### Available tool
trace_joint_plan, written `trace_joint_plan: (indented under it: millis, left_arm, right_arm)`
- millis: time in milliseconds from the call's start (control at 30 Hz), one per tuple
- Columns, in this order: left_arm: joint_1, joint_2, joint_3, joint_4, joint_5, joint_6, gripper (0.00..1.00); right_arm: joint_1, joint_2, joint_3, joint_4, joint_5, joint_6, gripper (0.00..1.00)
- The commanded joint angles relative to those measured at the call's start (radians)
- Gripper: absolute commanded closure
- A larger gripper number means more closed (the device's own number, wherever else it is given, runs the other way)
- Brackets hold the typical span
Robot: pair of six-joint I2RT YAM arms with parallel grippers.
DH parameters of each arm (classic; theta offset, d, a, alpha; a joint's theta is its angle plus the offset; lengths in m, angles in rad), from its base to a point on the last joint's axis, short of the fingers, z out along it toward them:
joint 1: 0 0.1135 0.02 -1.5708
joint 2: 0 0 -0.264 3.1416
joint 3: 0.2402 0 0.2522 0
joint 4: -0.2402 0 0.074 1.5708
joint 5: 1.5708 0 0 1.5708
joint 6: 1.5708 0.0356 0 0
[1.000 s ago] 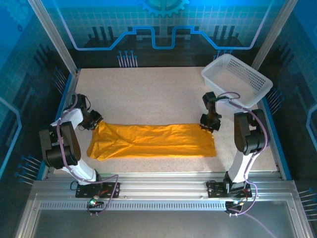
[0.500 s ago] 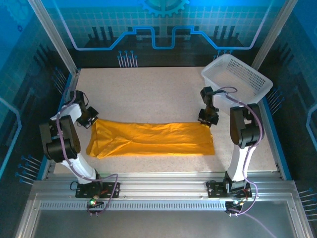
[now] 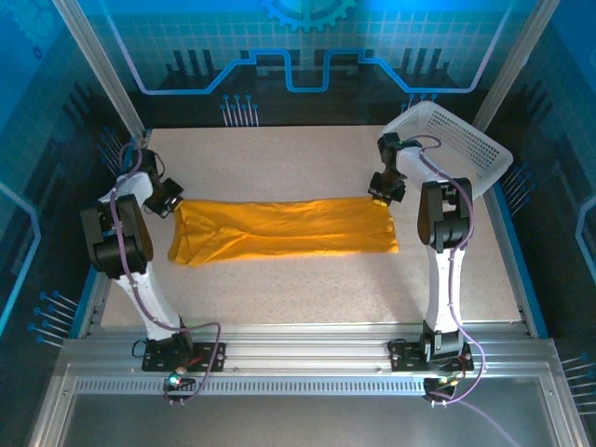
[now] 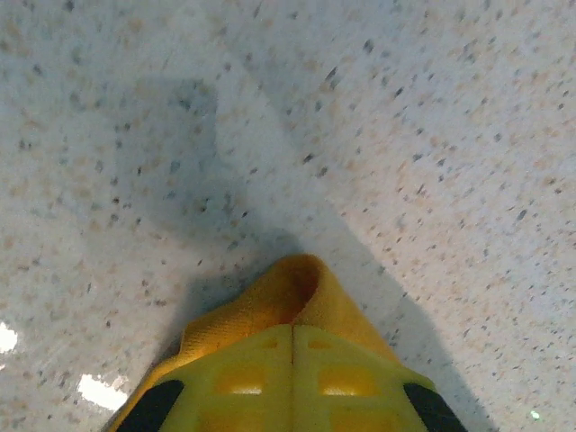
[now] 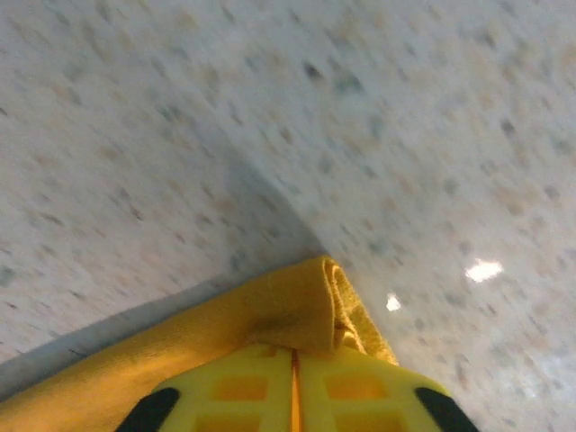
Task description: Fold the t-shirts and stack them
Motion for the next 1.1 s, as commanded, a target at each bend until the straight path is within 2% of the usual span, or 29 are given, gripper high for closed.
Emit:
trace_joint_plan:
  millis: [0,33,67,167,233,333,433,600,667,800,967,1067]
  left_arm:
    - [0.002,-0.014,0.036,-0.067,-0.043,0.023,0.73]
    - [-0.004,-0.034,0.028,-0.077,-0.061,0.026,0.63]
    - [-0.013,-0.054,0.019,-0.082,-0.078,0.033,0.58]
    - [-0.059,-0.16,-0.048,-0.099,-0.161,0.058,0.45]
    - [-0.093,-0.239,-0.111,-0.094,-0.143,0.041,0.46]
    - [-0.161,-0.322,-0.209,-0.055,-0.047,0.013,0.53]
    - [-0.208,-0.313,-0.266,-0.003,0.115,-0.02,0.58]
    - [-0.271,-0.249,-0.275,0.051,0.191,0.083,0.6]
    - [-0.28,-0.223,-0.27,0.06,0.205,0.126,0.6]
    - [-0.295,-0.193,-0.26,0.019,0.135,0.215,0.59]
    - [-0.306,-0.191,-0.296,0.032,0.122,0.245,0.57]
    - [-0.318,-0.226,-0.324,0.053,0.135,0.235,0.64]
  right_arm:
    - [0.008,0.027,0.055,-0.043,-0.035,-0.088,0.71]
    - [0.017,0.004,0.055,-0.047,-0.034,-0.102,0.64]
    - [0.022,-0.019,0.052,-0.052,-0.027,-0.112,0.6]
    - [0.046,-0.101,0.0,-0.061,0.006,-0.126,0.53]
    - [0.067,-0.171,-0.06,-0.047,0.024,-0.126,0.52]
    - [0.103,-0.269,-0.158,-0.01,0.031,-0.118,0.52]
    - [0.138,-0.335,-0.236,0.025,0.001,-0.107,0.53]
    - [0.187,-0.401,-0.322,0.07,-0.043,-0.1,0.53]
    - [0.193,-0.417,-0.341,0.079,-0.058,-0.095,0.53]
    - [0.199,-0.446,-0.37,0.093,-0.079,-0.093,0.53]
    - [0.206,-0.463,-0.388,0.102,-0.097,-0.095,0.53]
    - [0.21,-0.467,-0.397,0.106,-0.1,-0.093,0.53]
